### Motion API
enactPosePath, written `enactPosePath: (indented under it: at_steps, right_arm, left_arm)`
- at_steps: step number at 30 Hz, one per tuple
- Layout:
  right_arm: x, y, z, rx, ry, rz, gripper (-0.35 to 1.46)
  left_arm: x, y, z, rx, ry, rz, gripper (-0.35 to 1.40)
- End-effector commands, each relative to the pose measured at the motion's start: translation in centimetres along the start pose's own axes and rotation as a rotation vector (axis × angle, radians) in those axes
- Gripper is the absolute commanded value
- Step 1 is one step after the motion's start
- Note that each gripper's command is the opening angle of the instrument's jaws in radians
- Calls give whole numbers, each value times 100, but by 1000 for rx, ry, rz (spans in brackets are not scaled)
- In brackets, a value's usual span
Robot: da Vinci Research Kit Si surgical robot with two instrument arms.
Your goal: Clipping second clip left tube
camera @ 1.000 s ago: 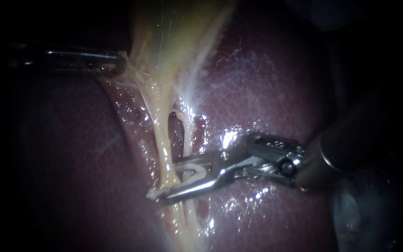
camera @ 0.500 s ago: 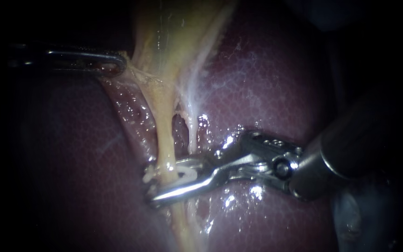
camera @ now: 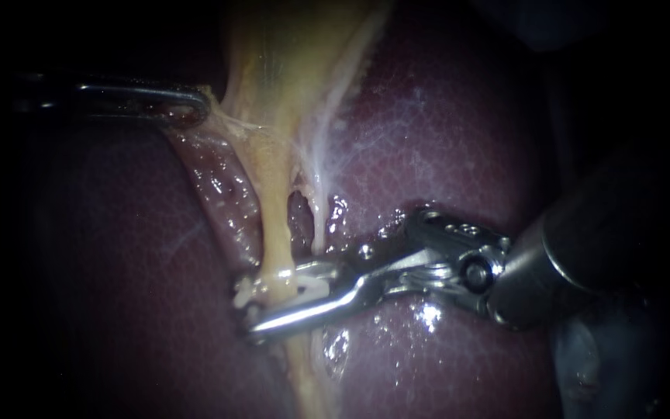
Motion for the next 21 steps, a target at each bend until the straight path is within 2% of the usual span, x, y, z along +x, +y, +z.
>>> enactPosePath:
  at_steps: [1,7,15,21]
  right_arm:
    - [-1,0,0,4,3,-1,4]
    - [-1,1,-1,24,0,10,-34]
    - [0,10,-8,39,8,21,-35]
    - [0,12,-8,39,7,21,-35]
  left_arm:
    - [0,0,0,0,0,0,-35]
    - [0,0,0,0,0,0,-35]
    - [0,0,0,0,0,0,-35]
    - [0,0,0,0,0,0,-35]
